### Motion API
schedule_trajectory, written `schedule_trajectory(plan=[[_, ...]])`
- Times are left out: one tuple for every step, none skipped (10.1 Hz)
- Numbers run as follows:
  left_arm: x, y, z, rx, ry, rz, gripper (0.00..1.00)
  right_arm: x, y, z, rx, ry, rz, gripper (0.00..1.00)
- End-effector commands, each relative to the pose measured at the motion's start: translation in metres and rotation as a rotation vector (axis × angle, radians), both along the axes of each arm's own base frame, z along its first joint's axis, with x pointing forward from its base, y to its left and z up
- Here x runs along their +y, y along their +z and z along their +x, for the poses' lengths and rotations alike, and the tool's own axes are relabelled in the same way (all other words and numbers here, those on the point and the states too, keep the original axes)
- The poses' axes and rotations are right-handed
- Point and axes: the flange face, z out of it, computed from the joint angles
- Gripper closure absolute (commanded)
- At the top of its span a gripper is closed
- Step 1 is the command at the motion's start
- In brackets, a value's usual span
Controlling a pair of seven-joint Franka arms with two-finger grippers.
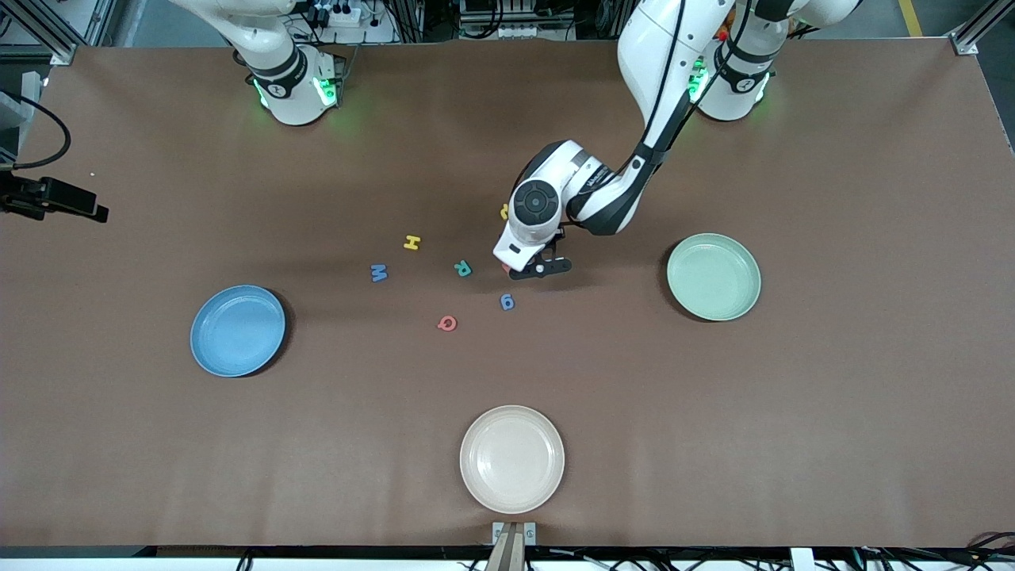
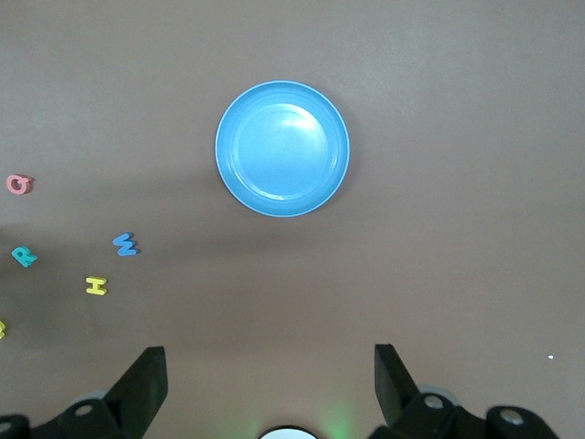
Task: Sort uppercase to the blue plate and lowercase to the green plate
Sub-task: 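Lower the left gripper and close it on the blue m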
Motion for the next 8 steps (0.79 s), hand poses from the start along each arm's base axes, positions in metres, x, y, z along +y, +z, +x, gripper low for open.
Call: schedule_trajectory(plan=[[0.009, 0.004, 0.000, 0.017, 0.007, -0.003, 0.81, 0.003, 0.001, 0.000, -0.003, -0.008, 0.015, 0.00], [0.011, 0.009, 0.001, 0.026, 0.005, 0.005, 0.81, 0.003, 0.001, 0.000, -0.003, -0.008, 0.015, 0.00], [0.015, 0.013, 0.003, 0.039, 0.009, 0.016, 0.81, 0.004, 0.001, 0.000, -0.004, -0.006, 0.015, 0.00], [0.020, 0.019, 0.005, 0.051, 0.007, 0.028, 0.81, 0.008, 0.001, 0.000, -0.004, -0.003, 0.014, 0.00], [0.024, 0.020, 0.007, 0.064, 0.004, 0.044, 0.81, 0.012, 0.000, 0.001, 0.000, -0.023, 0.011, 0.00], [0.032, 0.019, 0.010, 0.084, 0.003, 0.061, 0.81, 0.018, 0.000, 0.002, -0.003, -0.021, 0.009, 0.00], [0.047, 0.018, 0.016, 0.133, -0.022, 0.081, 0.81, 0.019, -0.001, 0.002, -0.003, -0.020, 0.009, 0.00], [0.063, 0.021, 0.023, 0.165, -0.049, 0.105, 0.81, 0.022, -0.007, 0.003, 0.002, -0.014, 0.010, 0.00]])
